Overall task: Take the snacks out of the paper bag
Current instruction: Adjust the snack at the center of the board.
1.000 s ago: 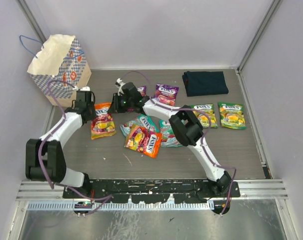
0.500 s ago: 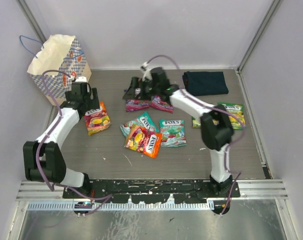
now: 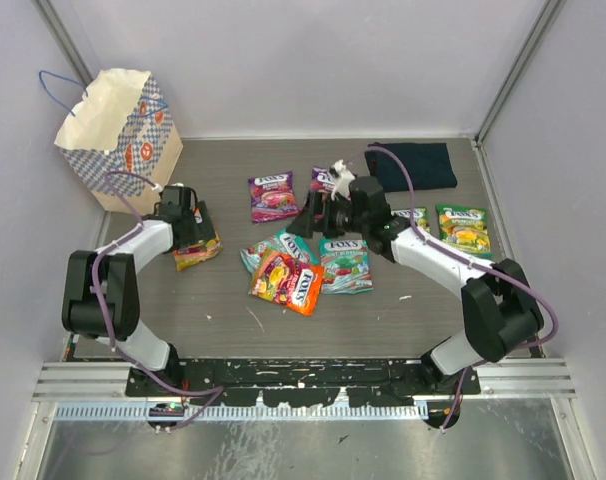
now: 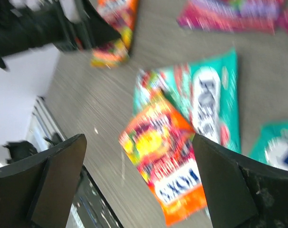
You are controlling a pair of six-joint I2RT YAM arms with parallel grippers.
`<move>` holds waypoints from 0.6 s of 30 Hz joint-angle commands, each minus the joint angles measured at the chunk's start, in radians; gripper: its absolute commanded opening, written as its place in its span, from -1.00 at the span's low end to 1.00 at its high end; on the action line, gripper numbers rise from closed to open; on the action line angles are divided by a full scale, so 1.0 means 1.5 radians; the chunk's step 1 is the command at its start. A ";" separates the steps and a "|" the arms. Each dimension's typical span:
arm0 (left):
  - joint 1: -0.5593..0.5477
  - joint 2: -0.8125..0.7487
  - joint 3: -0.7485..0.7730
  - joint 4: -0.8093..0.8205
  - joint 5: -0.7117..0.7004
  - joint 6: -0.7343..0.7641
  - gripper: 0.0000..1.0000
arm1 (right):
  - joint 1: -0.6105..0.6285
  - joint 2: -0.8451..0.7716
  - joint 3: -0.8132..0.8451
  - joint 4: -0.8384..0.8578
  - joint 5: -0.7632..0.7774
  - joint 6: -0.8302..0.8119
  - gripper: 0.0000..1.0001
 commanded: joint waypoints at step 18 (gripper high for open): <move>0.000 0.275 0.306 -0.171 0.004 0.216 0.96 | -0.020 -0.206 -0.140 -0.136 0.022 -0.101 1.00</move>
